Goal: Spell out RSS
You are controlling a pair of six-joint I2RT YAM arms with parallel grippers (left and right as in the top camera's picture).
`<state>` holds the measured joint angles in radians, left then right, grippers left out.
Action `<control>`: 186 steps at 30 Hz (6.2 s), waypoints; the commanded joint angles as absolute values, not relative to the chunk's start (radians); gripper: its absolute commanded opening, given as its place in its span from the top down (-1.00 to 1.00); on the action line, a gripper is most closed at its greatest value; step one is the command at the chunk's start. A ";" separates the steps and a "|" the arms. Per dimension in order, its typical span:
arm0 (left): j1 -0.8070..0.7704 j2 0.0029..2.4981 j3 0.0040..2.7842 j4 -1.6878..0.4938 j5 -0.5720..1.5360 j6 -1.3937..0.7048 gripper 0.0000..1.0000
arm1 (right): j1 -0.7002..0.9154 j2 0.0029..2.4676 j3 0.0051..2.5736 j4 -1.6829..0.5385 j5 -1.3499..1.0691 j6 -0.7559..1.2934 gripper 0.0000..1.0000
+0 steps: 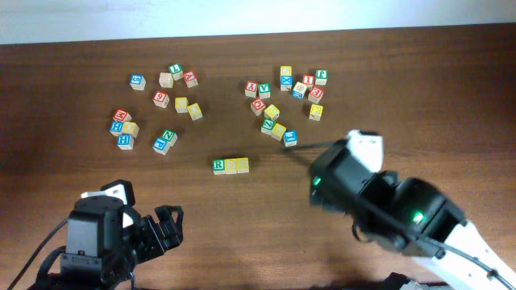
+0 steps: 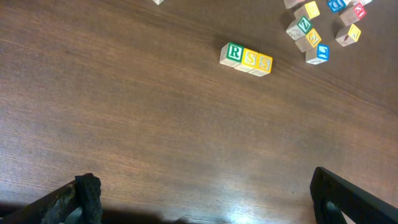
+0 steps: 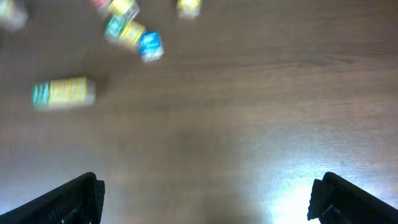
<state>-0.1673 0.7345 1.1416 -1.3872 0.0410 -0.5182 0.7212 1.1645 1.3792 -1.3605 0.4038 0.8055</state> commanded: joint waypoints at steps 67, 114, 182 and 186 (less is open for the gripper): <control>-0.172 0.731 1.135 -1.387 0.037 -0.530 -0.98 | -0.035 0.013 0.006 -0.082 0.037 0.007 -0.96; -0.172 0.731 1.135 -1.387 0.037 -0.530 -0.98 | -0.033 0.003 0.006 -0.081 0.034 -0.007 -0.96; -0.075 0.027 0.086 -0.007 -0.027 0.012 -0.98 | -0.033 0.004 0.006 -0.080 0.034 -0.007 -0.96; -0.073 0.004 0.045 0.032 -0.042 0.012 -0.98 | -0.033 0.004 0.006 -0.080 0.034 -0.007 -0.96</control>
<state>-0.0814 0.0265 0.0826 0.0051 -0.0021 0.0044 -0.0265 0.0139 0.0109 -0.0715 0.0353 -0.0177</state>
